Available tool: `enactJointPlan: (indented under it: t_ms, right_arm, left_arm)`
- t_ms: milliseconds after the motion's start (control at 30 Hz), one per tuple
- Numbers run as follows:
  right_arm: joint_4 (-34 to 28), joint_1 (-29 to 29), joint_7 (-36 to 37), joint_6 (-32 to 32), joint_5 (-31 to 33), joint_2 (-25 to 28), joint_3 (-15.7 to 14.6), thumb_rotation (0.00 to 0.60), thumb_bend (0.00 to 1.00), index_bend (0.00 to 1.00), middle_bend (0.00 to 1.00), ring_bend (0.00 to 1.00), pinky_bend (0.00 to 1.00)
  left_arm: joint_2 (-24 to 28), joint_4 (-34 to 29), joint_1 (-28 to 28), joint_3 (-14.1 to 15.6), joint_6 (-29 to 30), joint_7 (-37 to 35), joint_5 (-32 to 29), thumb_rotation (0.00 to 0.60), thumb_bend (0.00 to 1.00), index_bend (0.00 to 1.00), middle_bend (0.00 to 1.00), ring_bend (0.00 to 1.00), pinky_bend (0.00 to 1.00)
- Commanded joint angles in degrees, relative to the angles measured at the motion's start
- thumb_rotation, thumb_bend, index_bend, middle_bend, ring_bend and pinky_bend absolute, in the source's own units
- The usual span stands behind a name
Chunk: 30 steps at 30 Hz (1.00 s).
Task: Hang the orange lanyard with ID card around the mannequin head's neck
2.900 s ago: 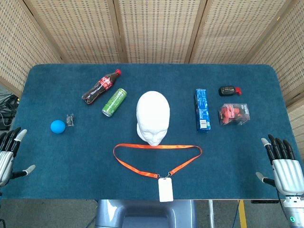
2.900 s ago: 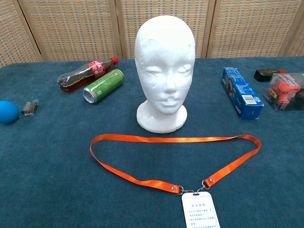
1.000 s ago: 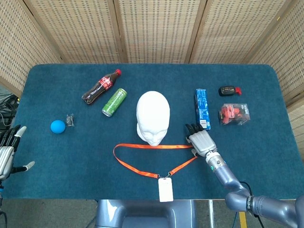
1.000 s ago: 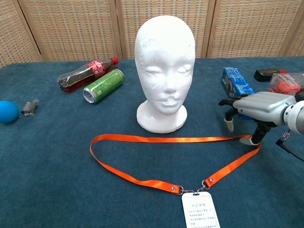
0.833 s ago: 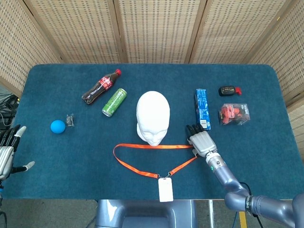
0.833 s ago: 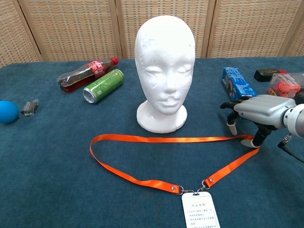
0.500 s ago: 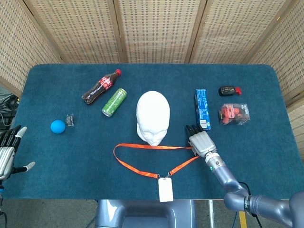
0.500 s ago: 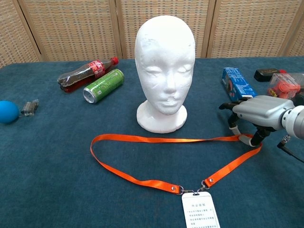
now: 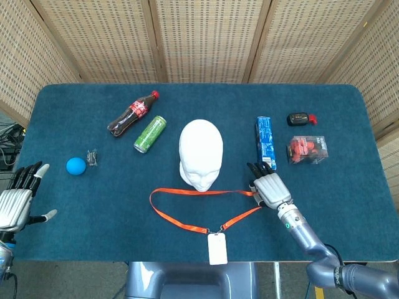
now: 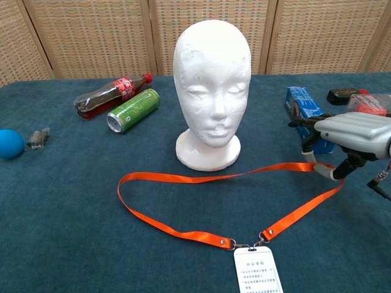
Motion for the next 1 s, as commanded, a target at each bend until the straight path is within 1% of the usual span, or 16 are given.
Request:
enactJointPlan:
  t_ms: [33, 67, 167, 233, 267, 333, 433, 533, 600, 700, 800, 867, 1000]
  right_arm:
    - [-2.03, -1.53, 3.43, 1.96, -2.58, 2.16, -0.61, 0.6, 0.74, 0.69, 0.0, 0.0, 0.0]
    - [-2.32, -1.67, 3.93, 2.14, -2.89, 2.45, -0.62, 0.6, 0.74, 0.69, 0.0, 0.0, 0.0]
    - [-3.31, -1.97, 5.08, 2.54, -3.5, 3.15, -0.48, 0.6, 0.74, 0.69, 0.0, 0.0, 0.0]
    - [-4.06, -2.1, 5.53, 2.6, -3.69, 3.6, -0.42, 0.6, 0.74, 0.7, 0.0, 0.0, 0.0]
    - [-4.36, -2.15, 5.59, 2.57, -3.73, 3.79, -0.42, 0.6, 0.74, 0.7, 0.0, 0.0, 0.0]
    - [-4.87, -2.31, 5.61, 2.73, -3.89, 4.14, -0.42, 0.6, 0.74, 0.7, 0.0, 0.0, 0.0]
    - [-5.11, -2.48, 5.25, 2.9, -3.93, 4.39, -0.45, 0.6, 0.74, 0.7, 0.0, 0.0, 0.0]
    - [-5.15, -2.69, 4.86, 3.12, -4.2, 4.7, -0.59, 0.6, 0.74, 0.7, 0.0, 0.0, 0.0]
    - [-5.04, -2.8, 4.96, 3.21, -4.46, 4.88, -0.66, 0.6, 0.74, 0.7, 0.0, 0.0, 0.0]
    - [-4.6, -2.97, 5.17, 3.39, -5.1, 5.2, -0.83, 0.6, 0.74, 0.7, 0.0, 0.0, 0.0]
    - [-4.31, -3.08, 5.56, 3.34, -5.65, 5.42, -1.07, 0.6, 0.74, 0.7, 0.0, 0.0, 0.0]
    - [-4.23, -3.18, 6.13, 3.24, -6.2, 5.71, -1.31, 0.6, 0.74, 0.7, 0.0, 0.0, 0.0]
    - [-4.15, -3.34, 6.86, 3.15, -7.18, 6.07, -1.72, 0.6, 0.73, 0.7, 0.0, 0.0, 0.0]
  left_arm:
    - [-2.32, 0.6, -3.58, -0.9, -2.81, 0.47, 2.33, 0.6, 0.0, 0.02, 0.0, 0.0, 0.0]
    - [-3.16, 1.0, -4.65, -1.26, -3.58, 0.66, 2.78, 0.6, 0.0, 0.04, 0.0, 0.0, 0.0]
    - [-5.92, 2.19, -8.53, -1.93, -7.16, 1.54, 4.34, 0.6, 0.0, 0.17, 0.0, 0.0, 0.0]
    - [-8.3, 3.09, -11.31, -2.37, -9.95, 1.71, 4.95, 0.6, 0.01, 0.28, 0.0, 0.0, 0.0]
    - [-9.39, 3.52, -12.36, -2.54, -10.98, 1.66, 5.07, 0.6, 0.02, 0.31, 0.0, 0.0, 0.0]
    - [-12.08, 4.88, -14.79, -2.88, -13.67, 1.59, 4.93, 0.6, 0.08, 0.38, 0.0, 0.0, 0.0]
    - [-14.99, 6.59, -17.06, -3.35, -16.06, 2.05, 4.3, 0.6, 0.15, 0.42, 0.0, 0.0, 0.0]
    - [-18.43, 8.78, -19.42, -3.97, -18.29, 3.01, 3.44, 0.6, 0.18, 0.43, 0.0, 0.0, 0.0]
    - [-21.04, 10.99, -20.8, -4.59, -18.59, 3.82, 3.3, 0.6, 0.21, 0.43, 0.0, 0.0, 0.0]
    - [-25.8, 14.71, -23.28, -5.75, -20.28, 4.84, 1.84, 0.6, 0.3, 0.46, 0.0, 0.0, 0.0]
    - [-28.2, 16.95, -24.73, -6.31, -21.37, 6.21, 0.61, 0.6, 0.38, 0.48, 0.0, 0.0, 0.0]
    - [-30.02, 18.75, -25.87, -6.68, -22.53, 7.65, -0.69, 0.6, 0.4, 0.48, 0.0, 0.0, 0.0]
    - [-32.0, 20.43, -27.09, -6.8, -24.96, 8.65, -3.54, 0.6, 0.4, 0.48, 0.0, 0.0, 0.0]
